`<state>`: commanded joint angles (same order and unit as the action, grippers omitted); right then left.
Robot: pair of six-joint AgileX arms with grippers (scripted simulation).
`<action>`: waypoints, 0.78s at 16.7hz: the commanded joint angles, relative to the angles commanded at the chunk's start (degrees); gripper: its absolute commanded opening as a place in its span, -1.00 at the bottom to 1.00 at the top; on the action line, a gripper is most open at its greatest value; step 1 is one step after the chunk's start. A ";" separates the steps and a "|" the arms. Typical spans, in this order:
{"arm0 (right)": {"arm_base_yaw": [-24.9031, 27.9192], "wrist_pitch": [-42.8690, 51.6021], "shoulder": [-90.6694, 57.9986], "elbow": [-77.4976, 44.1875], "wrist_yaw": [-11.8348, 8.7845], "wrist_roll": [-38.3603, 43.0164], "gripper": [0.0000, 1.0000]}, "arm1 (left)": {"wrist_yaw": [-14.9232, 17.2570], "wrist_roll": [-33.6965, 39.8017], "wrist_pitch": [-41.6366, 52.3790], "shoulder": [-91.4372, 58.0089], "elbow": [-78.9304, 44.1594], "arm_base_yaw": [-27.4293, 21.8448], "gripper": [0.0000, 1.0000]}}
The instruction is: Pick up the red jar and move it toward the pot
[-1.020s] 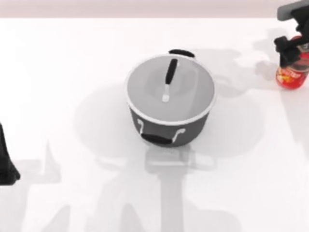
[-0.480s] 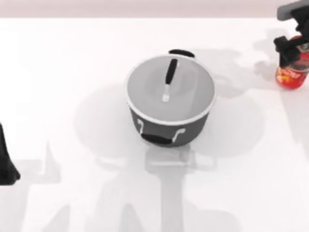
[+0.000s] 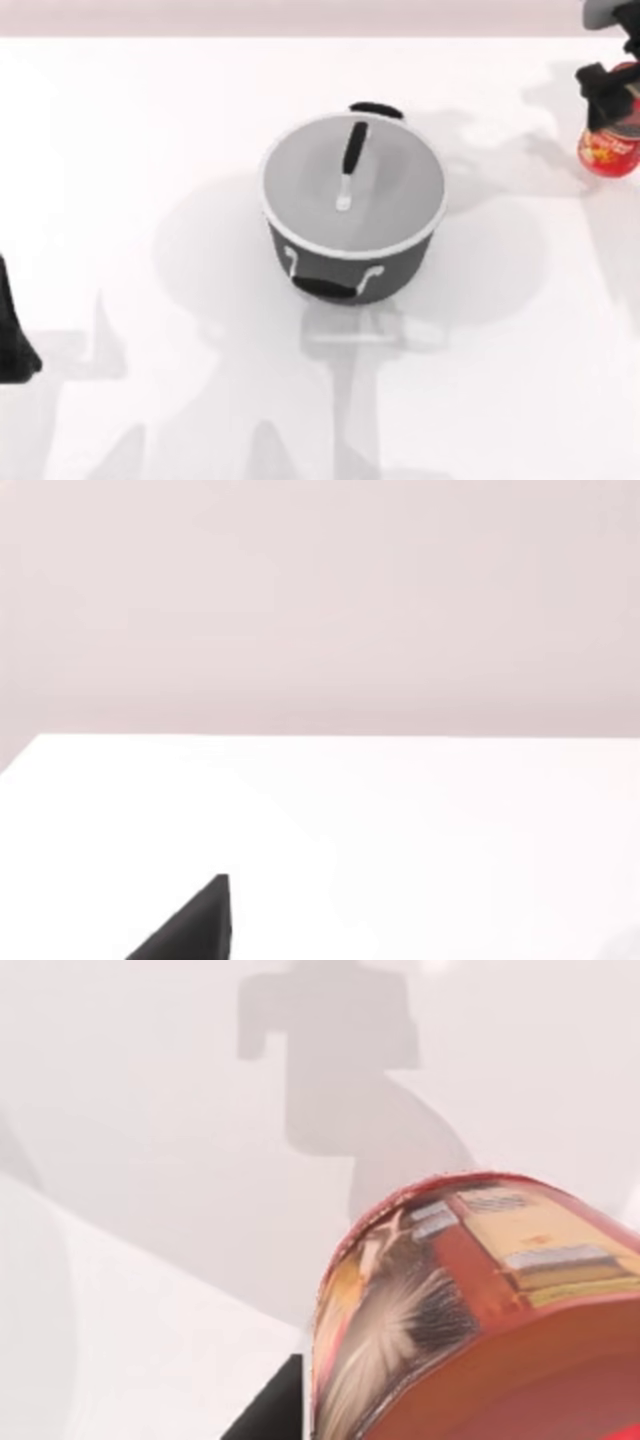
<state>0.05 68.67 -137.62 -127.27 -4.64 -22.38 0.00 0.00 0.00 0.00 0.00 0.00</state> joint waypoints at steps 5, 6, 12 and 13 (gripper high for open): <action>0.26 1.73 14.45 12.03 -0.12 0.12 -1.00 | 0.00 0.00 0.00 0.00 0.00 0.00 1.00; 0.25 2.22 16.86 14.34 -0.14 0.19 -1.00 | 0.00 0.00 0.00 0.00 0.00 0.00 1.00; 0.28 3.50 21.76 19.29 -0.17 0.33 -1.00 | 0.00 0.00 0.00 0.00 0.00 0.00 1.00; 0.00 3.40 21.59 19.08 -0.20 0.43 -1.00 | 0.00 0.00 0.00 0.00 0.00 0.00 1.00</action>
<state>0.05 72.07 -116.04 -108.18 -4.84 -21.95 0.00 0.00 0.00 0.00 0.00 0.00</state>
